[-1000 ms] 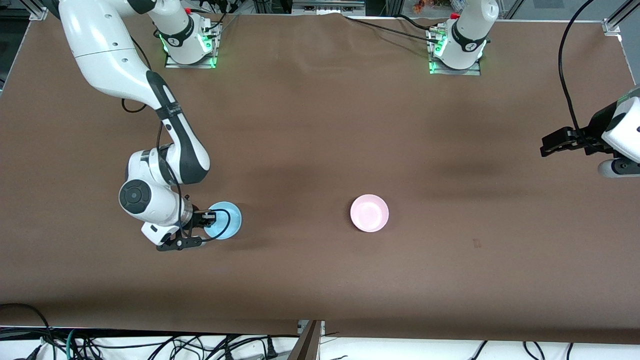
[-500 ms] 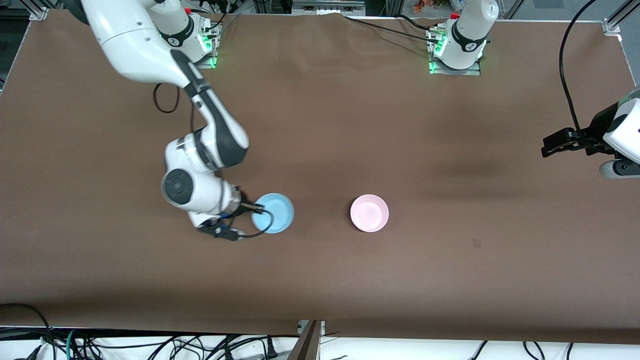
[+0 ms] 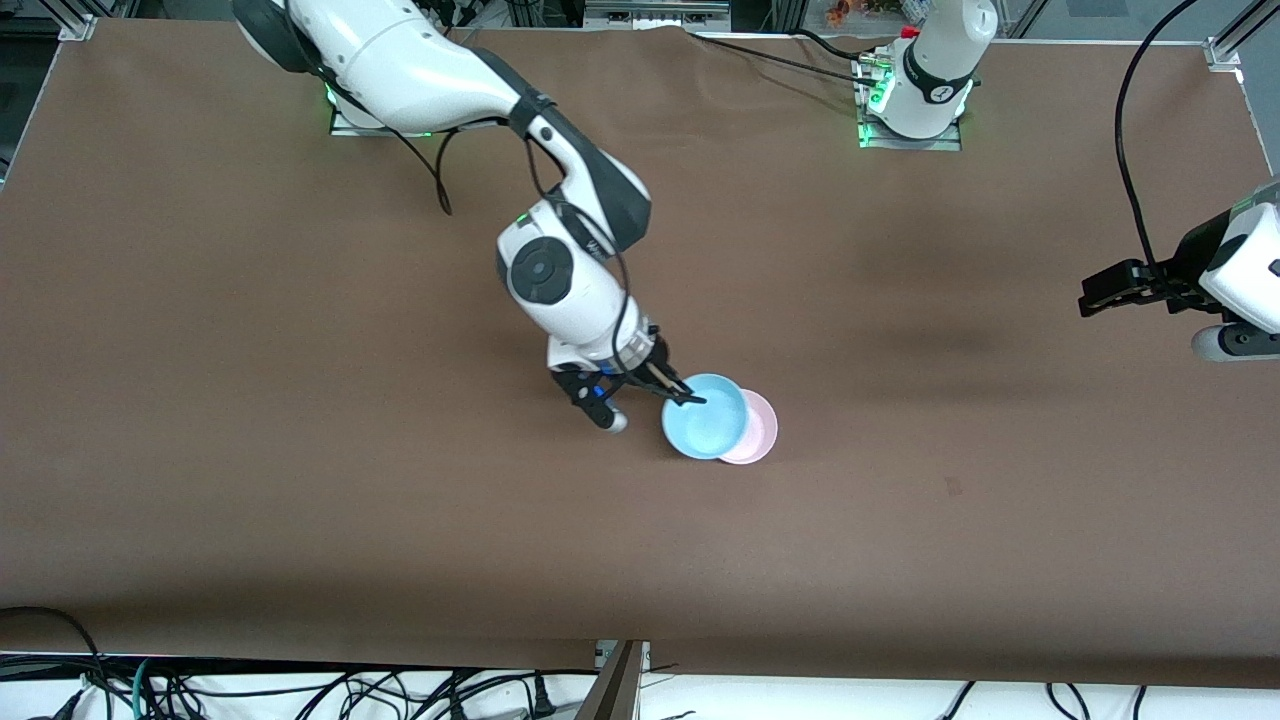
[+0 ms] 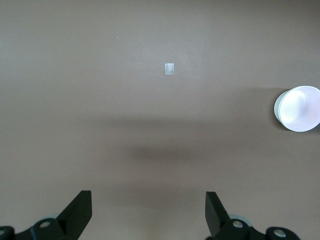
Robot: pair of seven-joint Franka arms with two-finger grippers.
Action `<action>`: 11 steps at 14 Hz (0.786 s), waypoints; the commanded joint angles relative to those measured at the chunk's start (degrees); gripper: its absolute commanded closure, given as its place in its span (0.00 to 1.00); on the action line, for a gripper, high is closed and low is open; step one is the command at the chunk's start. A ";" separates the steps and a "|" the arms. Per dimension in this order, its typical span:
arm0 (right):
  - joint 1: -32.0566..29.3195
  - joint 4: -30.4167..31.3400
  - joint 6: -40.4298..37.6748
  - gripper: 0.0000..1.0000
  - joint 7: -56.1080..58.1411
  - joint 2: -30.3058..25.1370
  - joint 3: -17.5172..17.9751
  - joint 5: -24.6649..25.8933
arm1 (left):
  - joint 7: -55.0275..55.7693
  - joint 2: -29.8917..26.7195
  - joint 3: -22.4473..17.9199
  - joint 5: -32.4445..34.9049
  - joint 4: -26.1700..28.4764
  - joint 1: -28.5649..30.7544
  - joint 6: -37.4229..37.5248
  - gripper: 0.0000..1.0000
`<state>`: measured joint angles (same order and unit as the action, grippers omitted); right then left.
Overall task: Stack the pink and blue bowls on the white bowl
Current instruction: 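Carry the blue bowl onto the pink bowl with the right gripper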
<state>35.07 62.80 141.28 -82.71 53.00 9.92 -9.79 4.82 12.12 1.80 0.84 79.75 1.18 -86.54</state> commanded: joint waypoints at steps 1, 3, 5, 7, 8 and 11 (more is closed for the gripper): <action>2.46 -3.91 7.25 1.00 -4.74 5.00 -0.69 -0.23 | 0.45 0.36 0.13 0.39 -0.82 -0.13 0.84 0.00; 2.81 -3.30 6.47 1.00 -4.30 5.18 -0.87 1.08 | 0.72 0.36 0.13 0.22 -0.82 -0.13 0.84 0.00; 4.22 -3.21 2.44 1.00 -4.39 5.53 -0.96 5.63 | 0.72 0.36 0.22 0.22 -0.82 0.14 0.84 0.00; 4.22 -3.30 1.63 1.00 -4.30 5.71 -0.96 7.07 | 0.72 0.36 0.22 0.22 -0.82 0.23 0.84 0.00; 4.22 -3.30 1.63 1.00 -4.21 5.79 -0.96 7.07 | 0.72 0.36 0.22 0.13 -0.82 0.23 0.84 0.00; 4.75 -3.56 2.24 1.00 -4.04 6.76 -1.13 7.42 | 0.90 0.36 0.05 -1.09 -0.82 0.31 0.84 0.00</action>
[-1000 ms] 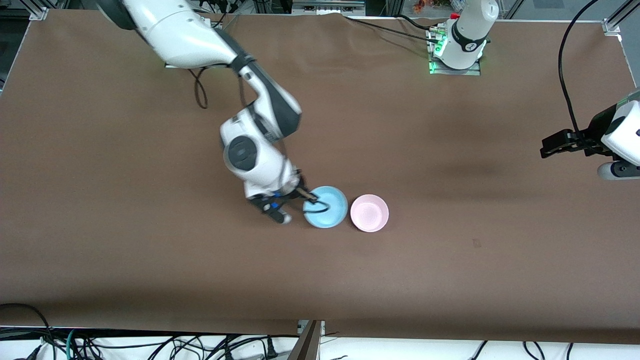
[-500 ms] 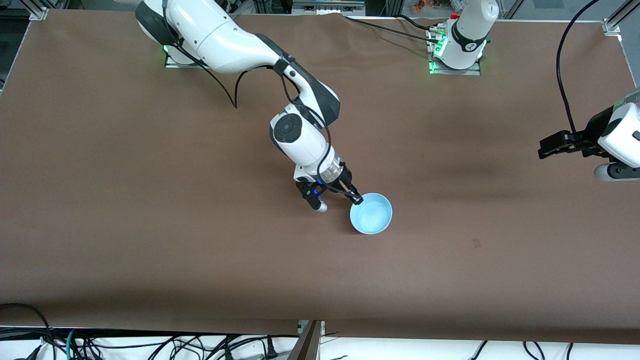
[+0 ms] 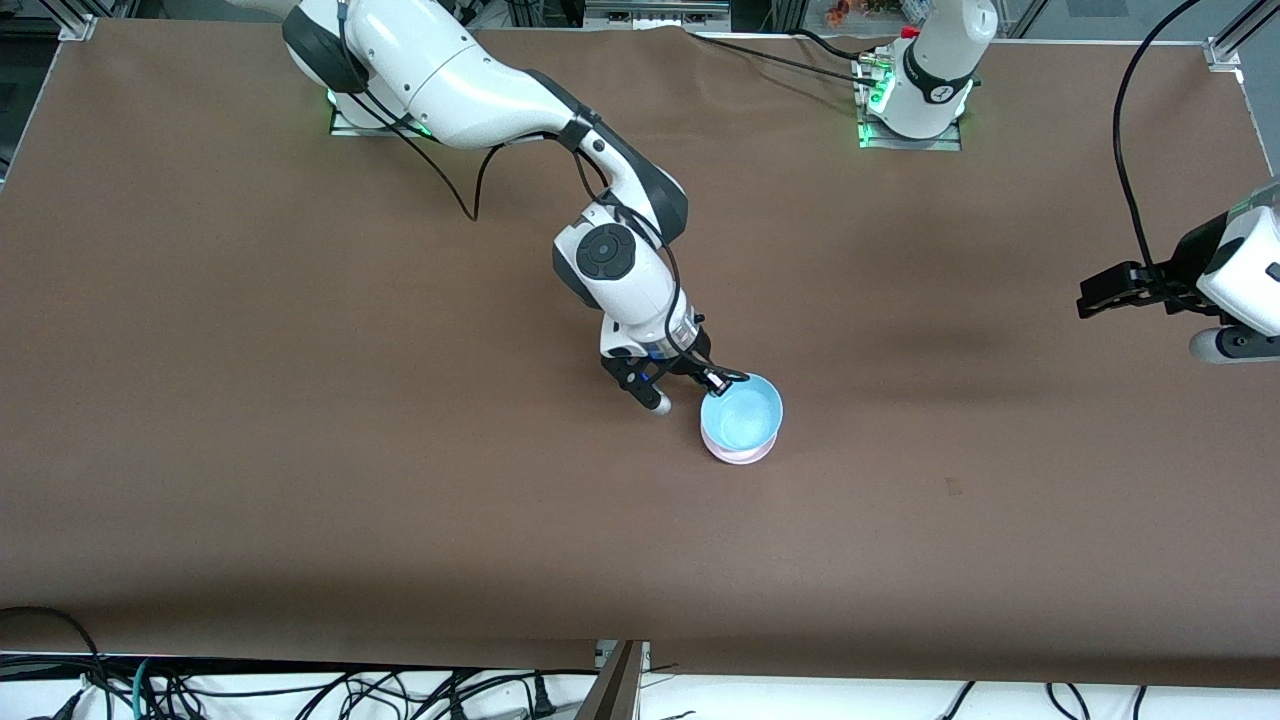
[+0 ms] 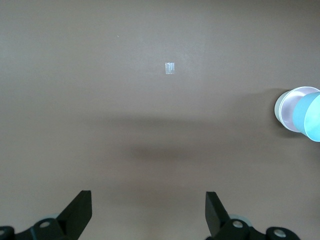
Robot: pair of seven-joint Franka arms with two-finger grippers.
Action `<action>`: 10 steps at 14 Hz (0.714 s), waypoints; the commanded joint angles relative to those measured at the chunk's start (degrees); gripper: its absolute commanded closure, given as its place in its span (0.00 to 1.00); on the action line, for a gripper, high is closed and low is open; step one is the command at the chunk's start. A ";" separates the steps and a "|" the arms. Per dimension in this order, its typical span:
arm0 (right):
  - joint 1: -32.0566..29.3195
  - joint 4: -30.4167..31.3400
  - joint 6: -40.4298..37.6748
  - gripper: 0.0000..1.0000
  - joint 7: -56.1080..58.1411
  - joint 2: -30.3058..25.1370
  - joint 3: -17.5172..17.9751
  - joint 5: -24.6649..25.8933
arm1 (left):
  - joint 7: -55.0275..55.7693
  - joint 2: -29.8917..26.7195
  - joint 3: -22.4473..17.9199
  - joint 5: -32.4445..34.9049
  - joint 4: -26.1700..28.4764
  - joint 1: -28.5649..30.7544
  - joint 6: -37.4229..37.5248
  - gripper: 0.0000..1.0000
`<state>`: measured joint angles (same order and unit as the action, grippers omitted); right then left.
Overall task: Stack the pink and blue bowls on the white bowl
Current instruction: 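Carry the blue bowl onto the pink bowl with the right gripper, then lower the blue bowl into the stack and open the right gripper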
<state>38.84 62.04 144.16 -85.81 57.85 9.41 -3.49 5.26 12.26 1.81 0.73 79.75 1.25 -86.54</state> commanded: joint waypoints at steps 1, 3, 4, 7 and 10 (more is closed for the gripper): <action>0.97 -2.80 -0.29 1.00 -0.68 2.18 -1.23 1.12 | 0.28 0.22 -0.14 -1.25 -0.82 0.25 0.84 0.00; 0.97 -2.89 0.24 1.00 0.81 2.18 -1.59 1.12 | 0.46 0.22 -0.14 -1.25 -0.82 0.25 0.84 0.00; 0.97 -2.89 0.68 1.00 0.82 2.18 -1.59 1.12 | 0.46 0.22 -0.14 -1.25 -0.82 0.25 0.84 0.00; 1.50 -2.89 1.38 1.00 0.64 2.97 -1.59 1.12 | 0.46 0.22 -0.14 -1.17 -0.82 0.34 0.84 0.00; 1.67 -2.89 2.61 1.00 0.64 3.15 -1.68 1.20 | 0.28 0.22 -0.14 -1.16 -0.82 0.34 0.84 0.00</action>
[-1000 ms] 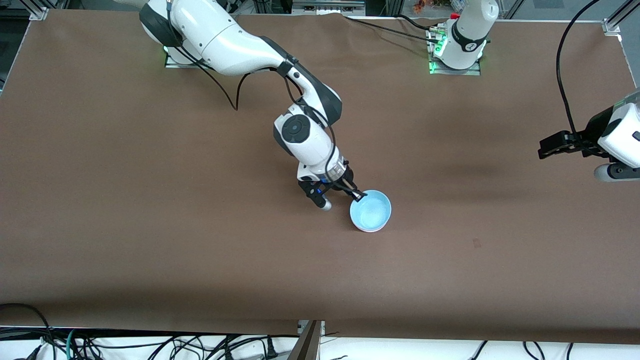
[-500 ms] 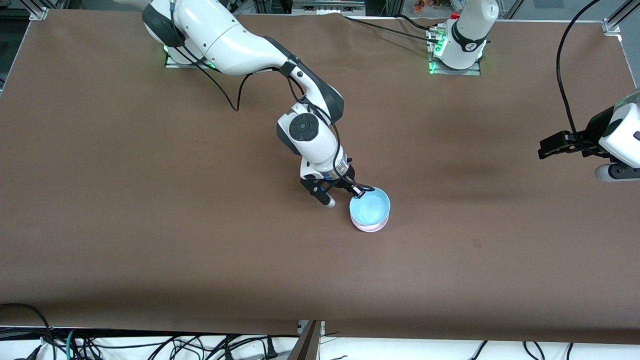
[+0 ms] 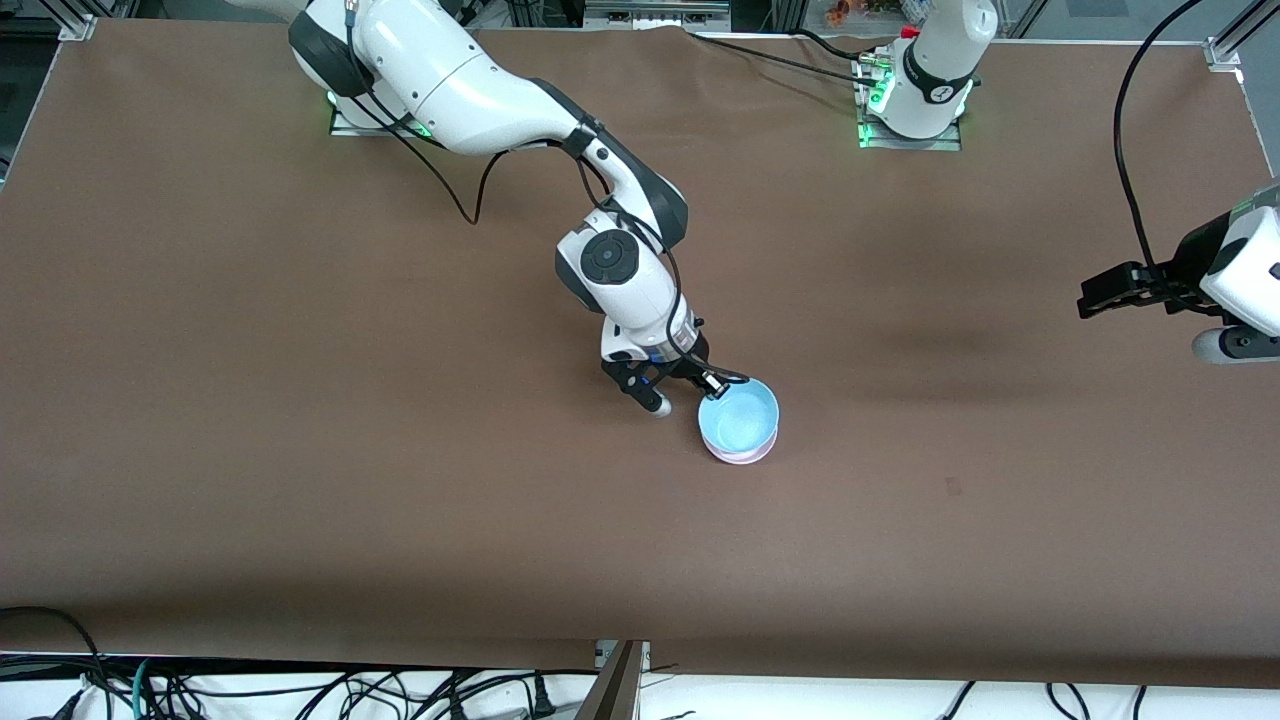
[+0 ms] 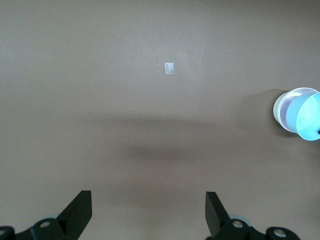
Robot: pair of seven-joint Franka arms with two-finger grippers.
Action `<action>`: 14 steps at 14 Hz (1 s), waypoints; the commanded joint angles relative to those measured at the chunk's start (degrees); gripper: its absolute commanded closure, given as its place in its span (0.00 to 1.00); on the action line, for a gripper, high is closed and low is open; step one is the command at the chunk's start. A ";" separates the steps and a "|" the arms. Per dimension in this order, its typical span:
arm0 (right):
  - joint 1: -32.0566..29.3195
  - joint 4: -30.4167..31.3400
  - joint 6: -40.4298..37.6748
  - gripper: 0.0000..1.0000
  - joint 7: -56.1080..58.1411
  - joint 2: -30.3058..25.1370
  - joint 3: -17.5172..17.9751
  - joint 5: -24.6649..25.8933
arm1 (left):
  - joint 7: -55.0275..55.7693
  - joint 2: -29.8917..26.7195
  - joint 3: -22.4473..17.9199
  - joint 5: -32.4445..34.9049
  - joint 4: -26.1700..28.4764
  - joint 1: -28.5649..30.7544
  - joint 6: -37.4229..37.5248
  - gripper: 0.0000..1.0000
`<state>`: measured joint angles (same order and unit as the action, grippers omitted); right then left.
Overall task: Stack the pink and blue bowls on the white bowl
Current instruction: 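Lower the blue bowl into the stack and open the right gripper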
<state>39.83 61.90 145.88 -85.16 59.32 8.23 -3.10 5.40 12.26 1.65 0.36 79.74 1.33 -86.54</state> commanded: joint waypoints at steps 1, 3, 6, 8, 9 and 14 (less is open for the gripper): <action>0.95 -2.75 0.98 1.00 0.08 1.77 -0.59 0.81 | 0.14 0.22 0.02 -0.80 -0.82 0.34 0.84 0.00; 1.04 -2.75 0.90 1.00 0.43 1.86 -1.03 2.47 | 0.14 0.22 0.02 -0.80 -0.82 0.34 0.84 0.00; 1.13 -2.66 0.72 1.00 0.61 1.94 -1.29 3.80 | 0.31 0.22 0.02 -0.89 -0.82 0.16 0.84 0.00; 1.39 -2.66 0.63 1.00 0.70 1.94 -1.29 5.20 | 0.14 0.22 0.02 -0.89 -0.82 0.16 0.84 0.00; 1.48 -2.66 0.54 1.00 0.70 2.12 -1.29 5.90 | 0.14 0.22 0.02 -0.89 -0.82 0.25 0.84 0.00; 1.74 -2.66 0.46 0.90 0.87 2.38 -1.38 6.70 | 0.14 0.22 0.02 -0.89 -0.82 0.25 0.84 0.00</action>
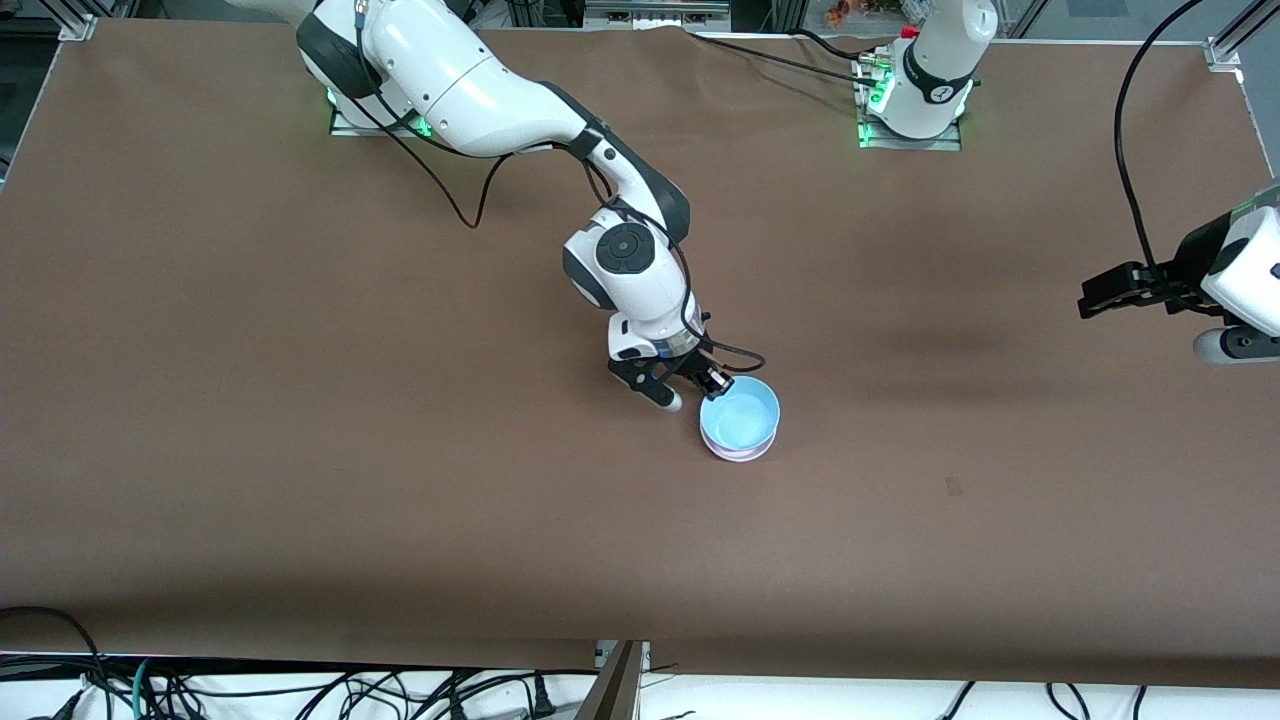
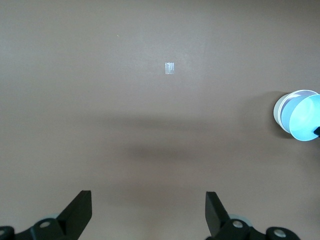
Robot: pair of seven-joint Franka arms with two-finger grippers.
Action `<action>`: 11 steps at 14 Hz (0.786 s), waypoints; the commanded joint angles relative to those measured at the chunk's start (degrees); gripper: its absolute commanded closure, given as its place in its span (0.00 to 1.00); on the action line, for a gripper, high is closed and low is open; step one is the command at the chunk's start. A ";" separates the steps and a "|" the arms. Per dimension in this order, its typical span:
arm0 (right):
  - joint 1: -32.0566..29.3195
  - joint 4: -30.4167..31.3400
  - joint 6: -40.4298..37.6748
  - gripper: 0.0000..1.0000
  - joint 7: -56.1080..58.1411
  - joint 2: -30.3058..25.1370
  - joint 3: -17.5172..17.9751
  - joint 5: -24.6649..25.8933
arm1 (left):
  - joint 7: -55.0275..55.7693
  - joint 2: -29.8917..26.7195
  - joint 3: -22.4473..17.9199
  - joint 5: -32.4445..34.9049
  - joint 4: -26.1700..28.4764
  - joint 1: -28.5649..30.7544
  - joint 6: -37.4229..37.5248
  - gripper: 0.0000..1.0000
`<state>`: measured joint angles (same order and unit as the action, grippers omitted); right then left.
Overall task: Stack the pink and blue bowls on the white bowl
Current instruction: 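Lower the blue bowl into the stack and open the right gripper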
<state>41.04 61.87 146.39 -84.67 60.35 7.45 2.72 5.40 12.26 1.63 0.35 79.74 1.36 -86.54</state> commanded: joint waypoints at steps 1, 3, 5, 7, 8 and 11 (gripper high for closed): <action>0.54 -2.63 -0.06 0.72 0.38 1.35 -0.59 0.89 | 0.14 0.22 0.04 -0.88 -0.82 0.22 0.84 0.00; 0.45 -2.72 0.03 0.55 0.38 1.26 -0.94 0.89 | 0.05 0.31 0.04 -0.97 -0.82 0.22 0.84 0.00; 0.27 -2.72 -0.06 0.38 0.38 1.00 -1.03 0.80 | 0.05 0.31 0.04 -0.97 -0.82 0.13 0.84 0.00; 0.01 -2.80 -1.02 0.22 0.47 0.12 -1.21 0.80 | 0.05 0.22 0.04 -0.97 -0.82 0.22 0.84 0.00; -0.16 -2.72 -2.07 0.06 0.82 -0.14 -1.30 0.89 | 0.05 0.22 0.04 -0.97 -0.82 0.22 0.84 0.00; -1.22 -2.63 -9.25 0.00 6.68 -4.62 -3.14 0.98 | 0.05 0.22 0.04 -0.97 -0.82 0.31 0.84 0.00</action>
<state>40.74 58.98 143.16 -81.71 59.41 5.24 2.95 5.40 12.30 1.63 0.35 79.74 1.37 -86.54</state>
